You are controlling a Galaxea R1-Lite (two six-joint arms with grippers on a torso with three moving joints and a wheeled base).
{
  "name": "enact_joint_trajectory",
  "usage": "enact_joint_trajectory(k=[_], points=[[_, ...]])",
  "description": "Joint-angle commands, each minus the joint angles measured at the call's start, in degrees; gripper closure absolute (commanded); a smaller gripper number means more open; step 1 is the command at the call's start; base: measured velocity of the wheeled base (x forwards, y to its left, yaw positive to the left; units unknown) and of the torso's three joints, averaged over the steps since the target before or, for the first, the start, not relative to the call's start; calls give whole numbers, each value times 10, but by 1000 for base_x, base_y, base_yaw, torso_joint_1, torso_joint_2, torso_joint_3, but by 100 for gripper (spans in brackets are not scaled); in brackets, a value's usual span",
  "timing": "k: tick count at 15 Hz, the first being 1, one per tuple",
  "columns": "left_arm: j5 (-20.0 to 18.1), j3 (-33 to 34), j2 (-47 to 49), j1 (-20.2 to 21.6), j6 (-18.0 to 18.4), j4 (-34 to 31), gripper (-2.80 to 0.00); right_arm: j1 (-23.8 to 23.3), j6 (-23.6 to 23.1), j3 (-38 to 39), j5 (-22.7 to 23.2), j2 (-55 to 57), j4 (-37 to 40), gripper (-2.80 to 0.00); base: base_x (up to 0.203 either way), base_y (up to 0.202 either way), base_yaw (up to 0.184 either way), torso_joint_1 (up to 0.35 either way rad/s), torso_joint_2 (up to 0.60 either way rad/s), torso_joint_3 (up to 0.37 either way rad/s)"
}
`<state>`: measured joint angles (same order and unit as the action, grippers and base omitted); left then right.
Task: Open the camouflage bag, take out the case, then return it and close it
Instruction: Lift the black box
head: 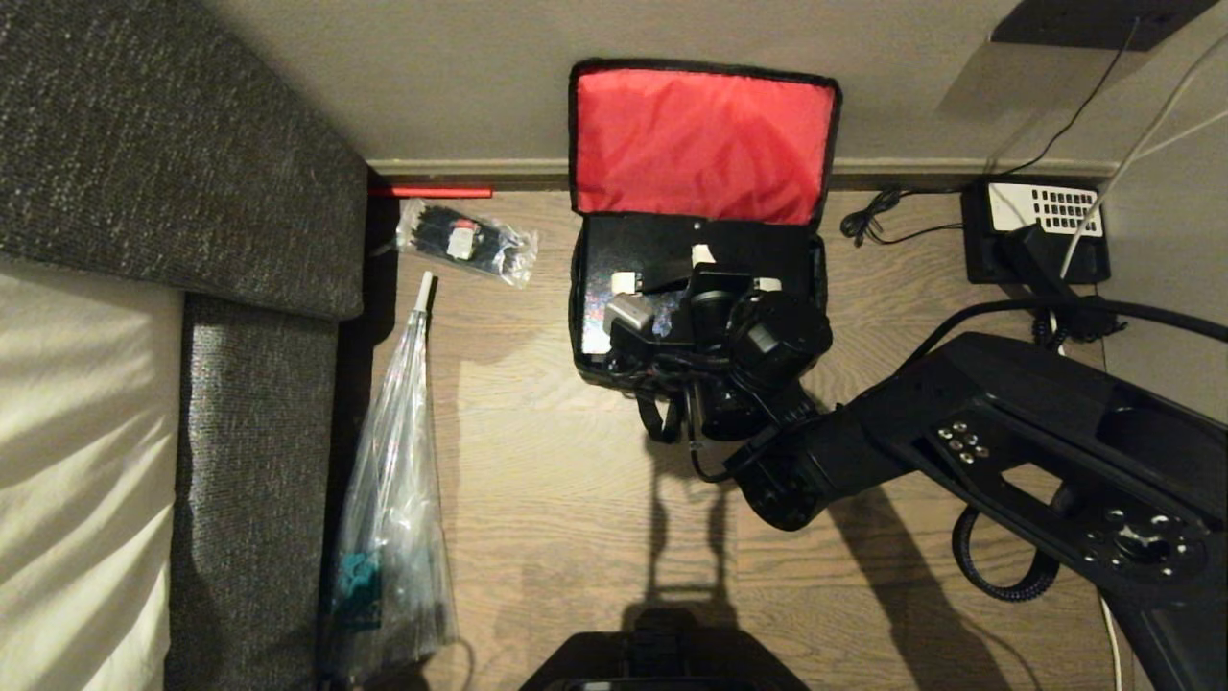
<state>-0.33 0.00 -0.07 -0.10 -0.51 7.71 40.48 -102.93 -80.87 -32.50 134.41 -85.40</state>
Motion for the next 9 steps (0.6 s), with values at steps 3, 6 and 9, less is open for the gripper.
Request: enact_joint_trajectory(k=[3,6,9], points=[[0,23,1,0,0,0,0,4,-7,5,-10,-23,-4,0,0,0,0,0,0,0],[0,23,1,0,0,0,0,8,-6,13,-10,-39,6,0,0,0,0,0,0,0],[0,23,1,0,0,1,0,16,-11,16,-11,-54,13,0,0,0,0,0,0,0]])
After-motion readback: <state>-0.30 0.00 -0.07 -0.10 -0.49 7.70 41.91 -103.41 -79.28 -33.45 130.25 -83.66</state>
